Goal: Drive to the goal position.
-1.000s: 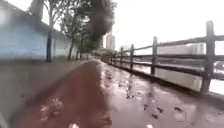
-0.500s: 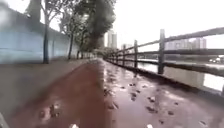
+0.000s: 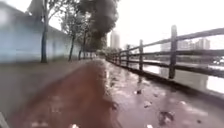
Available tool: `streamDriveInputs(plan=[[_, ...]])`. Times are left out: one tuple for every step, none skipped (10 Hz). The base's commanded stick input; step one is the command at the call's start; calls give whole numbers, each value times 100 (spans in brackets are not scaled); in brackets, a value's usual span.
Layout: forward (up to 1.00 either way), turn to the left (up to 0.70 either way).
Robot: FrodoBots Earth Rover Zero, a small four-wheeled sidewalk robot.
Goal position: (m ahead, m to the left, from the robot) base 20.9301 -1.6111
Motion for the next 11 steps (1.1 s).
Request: streamDriveInputs(plan=[[85,2],[85,2],[85,2],[85,2],[85,2],[85,2],[85,2],[85,2],[85,2],[85,2],[85,2]])
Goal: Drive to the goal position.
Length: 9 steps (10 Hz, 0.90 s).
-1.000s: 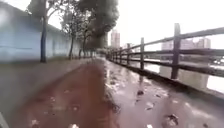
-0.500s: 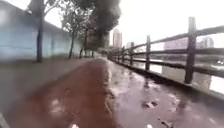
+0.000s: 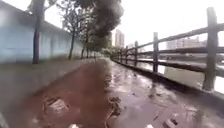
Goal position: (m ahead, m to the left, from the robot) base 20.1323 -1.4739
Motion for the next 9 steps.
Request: streamDriveInputs(plan=[[85,2],[85,2],[85,2],[85,2],[85,2],[85,2],[85,2],[85,2],[85,2]])
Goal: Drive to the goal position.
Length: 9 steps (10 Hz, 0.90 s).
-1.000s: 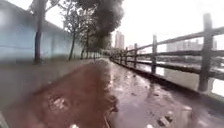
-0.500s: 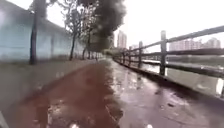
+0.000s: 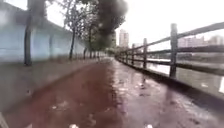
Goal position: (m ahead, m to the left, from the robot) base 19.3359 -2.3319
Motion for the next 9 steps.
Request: streamDriveInputs(plan=[[85,2],[85,2],[85,2],[85,2],[85,2],[85,2],[85,2],[85,2],[85,2]])
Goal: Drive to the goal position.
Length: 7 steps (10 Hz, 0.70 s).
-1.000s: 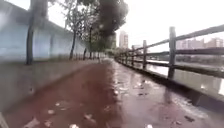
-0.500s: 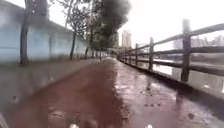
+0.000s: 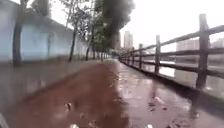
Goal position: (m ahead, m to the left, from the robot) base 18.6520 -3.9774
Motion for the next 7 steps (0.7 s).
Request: streamDriveInputs(plan=[[85,2],[85,-10],[85,-22],[85,-30],[85,-32],[85,-32],[85,-32]])
